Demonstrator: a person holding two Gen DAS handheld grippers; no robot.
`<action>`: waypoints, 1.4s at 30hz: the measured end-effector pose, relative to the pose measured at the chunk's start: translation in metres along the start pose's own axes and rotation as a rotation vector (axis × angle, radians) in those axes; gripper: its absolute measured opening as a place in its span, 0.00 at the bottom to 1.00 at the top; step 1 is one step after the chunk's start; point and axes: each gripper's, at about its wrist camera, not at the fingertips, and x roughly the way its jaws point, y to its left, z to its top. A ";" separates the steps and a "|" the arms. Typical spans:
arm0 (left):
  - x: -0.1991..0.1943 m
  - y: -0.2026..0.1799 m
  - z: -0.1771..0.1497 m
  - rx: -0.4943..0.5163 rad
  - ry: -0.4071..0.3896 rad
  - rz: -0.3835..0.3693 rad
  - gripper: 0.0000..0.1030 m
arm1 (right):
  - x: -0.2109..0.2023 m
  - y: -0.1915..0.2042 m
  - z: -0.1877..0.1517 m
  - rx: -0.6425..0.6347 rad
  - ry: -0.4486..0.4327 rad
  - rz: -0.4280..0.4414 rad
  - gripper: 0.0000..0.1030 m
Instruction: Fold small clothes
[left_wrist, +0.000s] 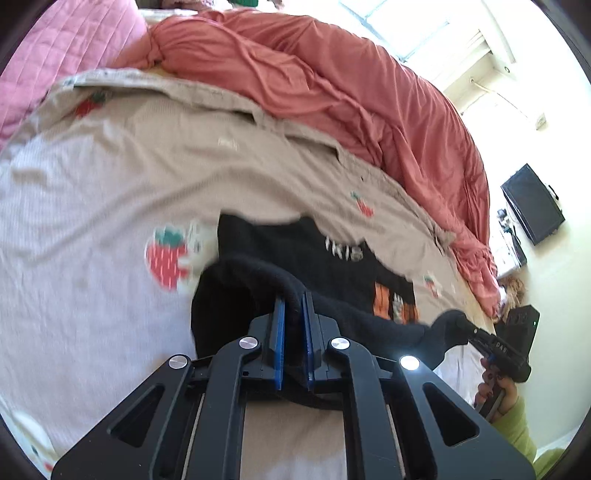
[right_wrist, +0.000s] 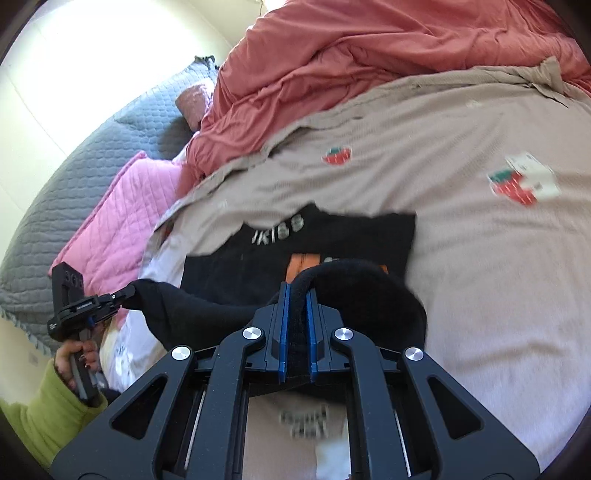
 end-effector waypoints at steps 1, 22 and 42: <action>0.004 0.000 0.007 0.002 -0.009 0.019 0.07 | 0.007 -0.002 0.006 0.006 -0.004 -0.001 0.03; 0.062 0.026 0.033 -0.037 -0.063 0.187 0.11 | 0.047 -0.092 0.042 0.200 -0.056 -0.128 0.72; 0.119 -0.074 -0.050 0.234 0.185 0.076 0.49 | 0.073 -0.018 0.025 -0.279 0.310 -0.109 0.71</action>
